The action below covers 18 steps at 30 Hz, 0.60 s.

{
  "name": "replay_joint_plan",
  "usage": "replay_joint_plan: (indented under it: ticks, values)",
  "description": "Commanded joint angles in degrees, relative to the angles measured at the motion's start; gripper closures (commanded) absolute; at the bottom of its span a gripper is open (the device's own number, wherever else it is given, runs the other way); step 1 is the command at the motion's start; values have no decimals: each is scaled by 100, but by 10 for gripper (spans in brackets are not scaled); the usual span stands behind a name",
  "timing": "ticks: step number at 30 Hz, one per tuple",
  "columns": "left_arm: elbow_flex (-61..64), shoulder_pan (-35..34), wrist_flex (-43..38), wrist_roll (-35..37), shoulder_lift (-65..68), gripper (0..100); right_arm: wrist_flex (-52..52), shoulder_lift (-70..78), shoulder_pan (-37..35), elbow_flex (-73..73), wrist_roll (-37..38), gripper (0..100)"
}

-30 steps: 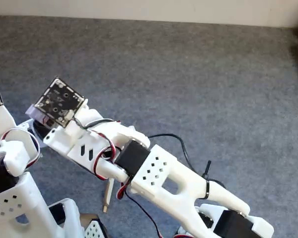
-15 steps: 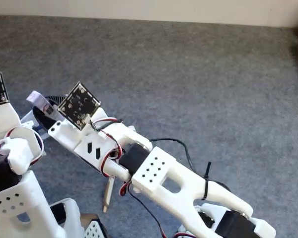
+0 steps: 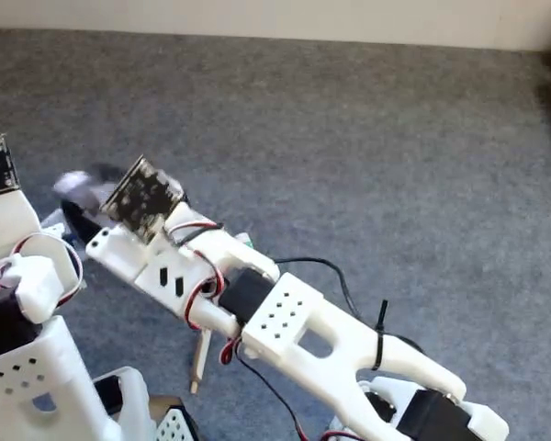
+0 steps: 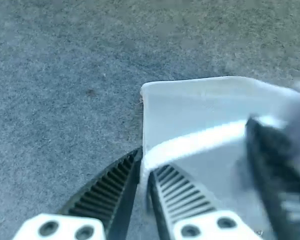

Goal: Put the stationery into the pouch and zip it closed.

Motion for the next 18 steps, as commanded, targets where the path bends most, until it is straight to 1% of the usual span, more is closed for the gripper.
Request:
replay_joint_plan:
  ticks: [1, 18]
  values:
    - [40, -110, -35, -35, 66, 989, -119, -163, 171, -22, 9, 741]
    - [48, -110, -35, -35, 66, 989, -119, -180, 488, -66, 0, 742]
